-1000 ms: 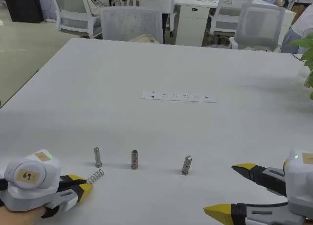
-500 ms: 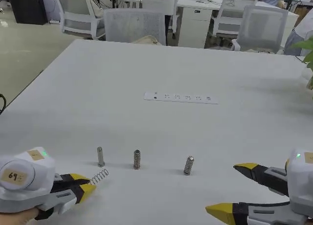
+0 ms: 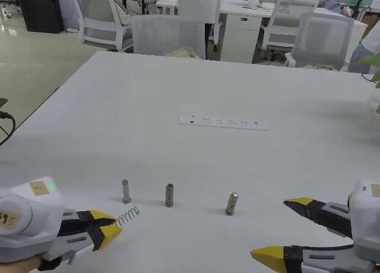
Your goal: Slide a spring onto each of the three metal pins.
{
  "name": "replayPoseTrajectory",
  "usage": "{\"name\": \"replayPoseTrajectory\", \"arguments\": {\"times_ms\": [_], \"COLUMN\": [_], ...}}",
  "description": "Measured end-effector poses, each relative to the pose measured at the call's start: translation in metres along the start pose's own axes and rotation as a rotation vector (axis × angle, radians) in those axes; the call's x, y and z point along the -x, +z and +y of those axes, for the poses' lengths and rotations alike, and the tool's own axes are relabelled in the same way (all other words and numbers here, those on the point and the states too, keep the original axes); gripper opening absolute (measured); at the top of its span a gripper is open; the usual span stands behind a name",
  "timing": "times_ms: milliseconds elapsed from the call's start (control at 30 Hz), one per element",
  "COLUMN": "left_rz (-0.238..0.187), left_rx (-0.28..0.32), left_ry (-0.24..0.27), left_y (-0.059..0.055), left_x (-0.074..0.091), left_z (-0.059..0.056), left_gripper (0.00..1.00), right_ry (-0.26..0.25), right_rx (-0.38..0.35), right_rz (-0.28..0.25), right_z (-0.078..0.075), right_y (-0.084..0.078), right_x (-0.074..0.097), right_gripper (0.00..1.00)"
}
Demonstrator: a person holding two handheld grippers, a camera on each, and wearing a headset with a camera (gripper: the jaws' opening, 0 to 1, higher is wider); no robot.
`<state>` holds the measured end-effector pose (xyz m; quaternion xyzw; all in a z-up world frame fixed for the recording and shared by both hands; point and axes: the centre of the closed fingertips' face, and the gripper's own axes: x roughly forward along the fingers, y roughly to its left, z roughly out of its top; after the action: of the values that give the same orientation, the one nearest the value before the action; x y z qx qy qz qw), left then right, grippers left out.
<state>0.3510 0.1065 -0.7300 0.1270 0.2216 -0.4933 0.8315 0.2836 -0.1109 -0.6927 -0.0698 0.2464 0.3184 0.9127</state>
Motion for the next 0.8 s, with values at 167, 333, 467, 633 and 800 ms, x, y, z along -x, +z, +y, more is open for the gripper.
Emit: {"name": "replayPoseTrajectory", "arguments": {"times_ms": [167,333,467,633,800], "left_rz": [-0.006,-0.013,-0.021,-0.028,-0.036], "left_rx": [-0.035,-0.061,-0.077,-0.101,-0.121], "left_ry": [-0.034,-0.073,-0.104,-0.139,-0.174], "left_y": [0.006,0.01,0.013,0.019,0.025], "left_x": [0.002,0.002,0.002,0.003,0.002], "left_z": [-0.011,-0.019,-0.026,-0.036,-0.047], "left_gripper": [0.03,0.03,0.03,0.03,0.03], "right_ry": [0.016,0.033,0.053,0.074,0.099], "right_rx": [0.016,0.033,0.054,0.074,0.09], "right_rz": [0.0,0.001,0.004,0.01,0.015], "right_z": [0.004,0.008,0.014,0.02,0.025], "right_y": [0.006,0.011,0.015,0.019,0.022], "right_x": [-0.002,-0.004,-0.006,-0.009,-0.011], "right_gripper": [0.73,0.72,0.71,0.7,0.69]}}
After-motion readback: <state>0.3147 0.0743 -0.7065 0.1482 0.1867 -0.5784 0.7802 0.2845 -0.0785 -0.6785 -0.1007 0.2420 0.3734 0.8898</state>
